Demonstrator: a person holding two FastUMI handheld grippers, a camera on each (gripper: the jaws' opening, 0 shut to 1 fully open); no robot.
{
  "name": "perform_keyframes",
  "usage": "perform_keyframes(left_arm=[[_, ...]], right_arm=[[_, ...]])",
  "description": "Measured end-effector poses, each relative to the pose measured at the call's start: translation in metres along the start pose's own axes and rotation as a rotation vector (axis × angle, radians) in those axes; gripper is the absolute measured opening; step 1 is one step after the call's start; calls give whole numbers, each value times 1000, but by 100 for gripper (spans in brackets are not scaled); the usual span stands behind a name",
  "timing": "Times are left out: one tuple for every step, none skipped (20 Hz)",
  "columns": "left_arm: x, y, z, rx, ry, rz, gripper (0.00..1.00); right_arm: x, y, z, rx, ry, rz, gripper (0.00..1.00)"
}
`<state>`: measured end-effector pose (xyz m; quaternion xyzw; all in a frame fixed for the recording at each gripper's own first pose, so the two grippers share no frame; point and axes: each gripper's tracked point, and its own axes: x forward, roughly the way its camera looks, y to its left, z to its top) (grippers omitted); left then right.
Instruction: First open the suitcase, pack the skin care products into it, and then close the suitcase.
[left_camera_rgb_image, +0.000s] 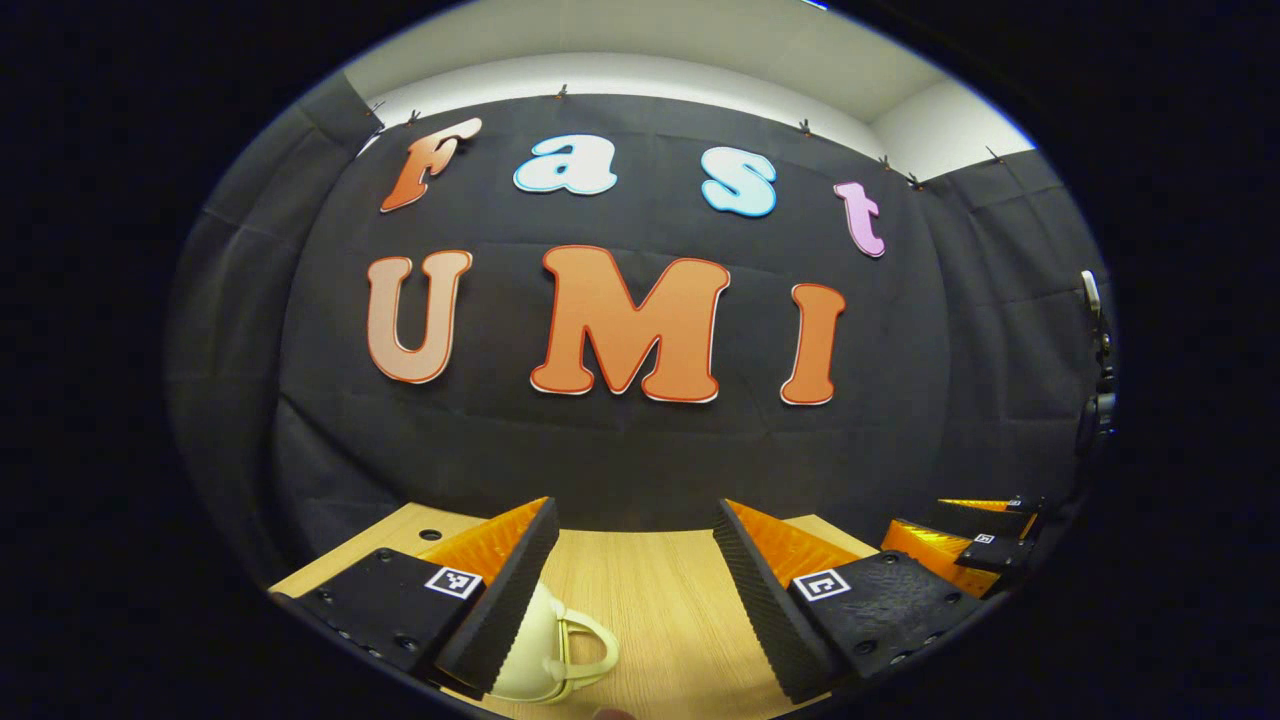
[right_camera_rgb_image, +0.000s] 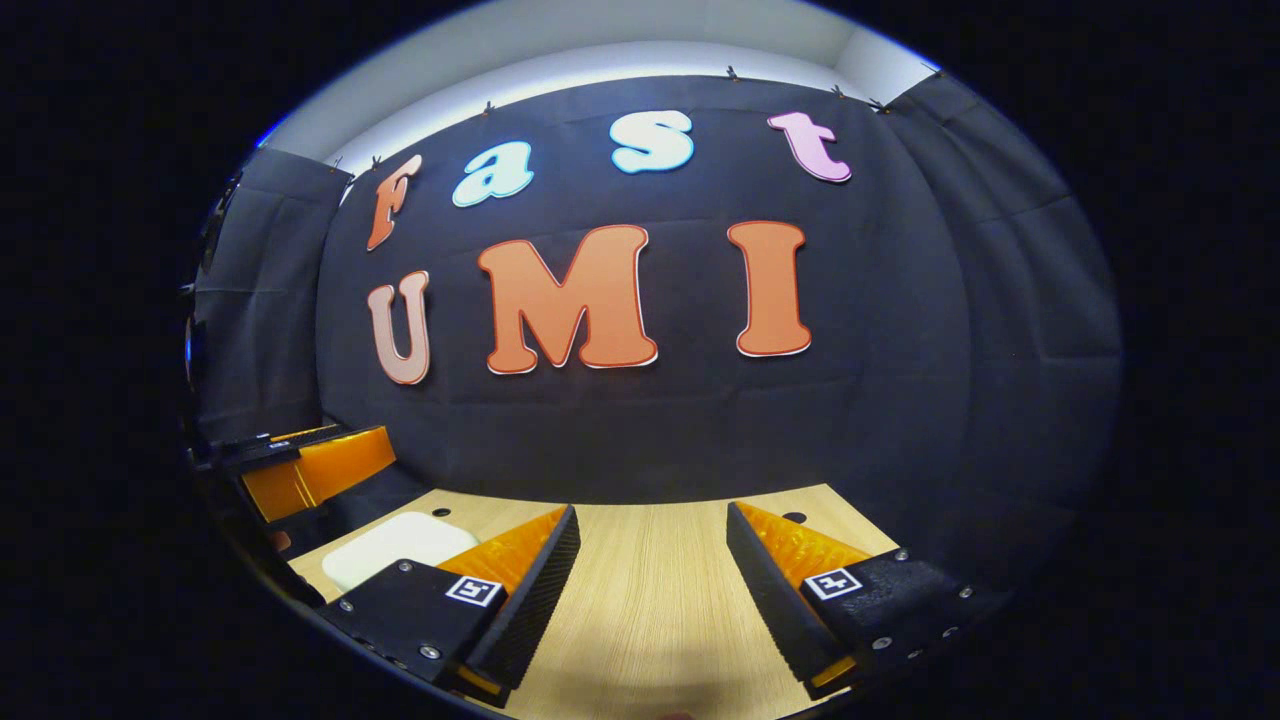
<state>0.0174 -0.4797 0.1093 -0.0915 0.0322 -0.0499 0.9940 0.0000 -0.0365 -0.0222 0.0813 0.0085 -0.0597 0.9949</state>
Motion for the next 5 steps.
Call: perform_keyframes(left_arm=[[1,-1,0,4,-5,-16,97],[2,-2,1,8,-9,-35,97],[2,-3,1,10,-11,-56,97],[5,-3,1,12,-18,-74,97],[6,-5,-2,14,-26,-98,97]], right_arm=[[0,-1,1,1,-5,-26,94],[0,-1,3,3,-11,-47,94],[-1,-2,5,-1,-17,-72,94],[-4,-3,6,-10,-23,-96,94],[-9,-6,8,-25,-33,-123,94]])
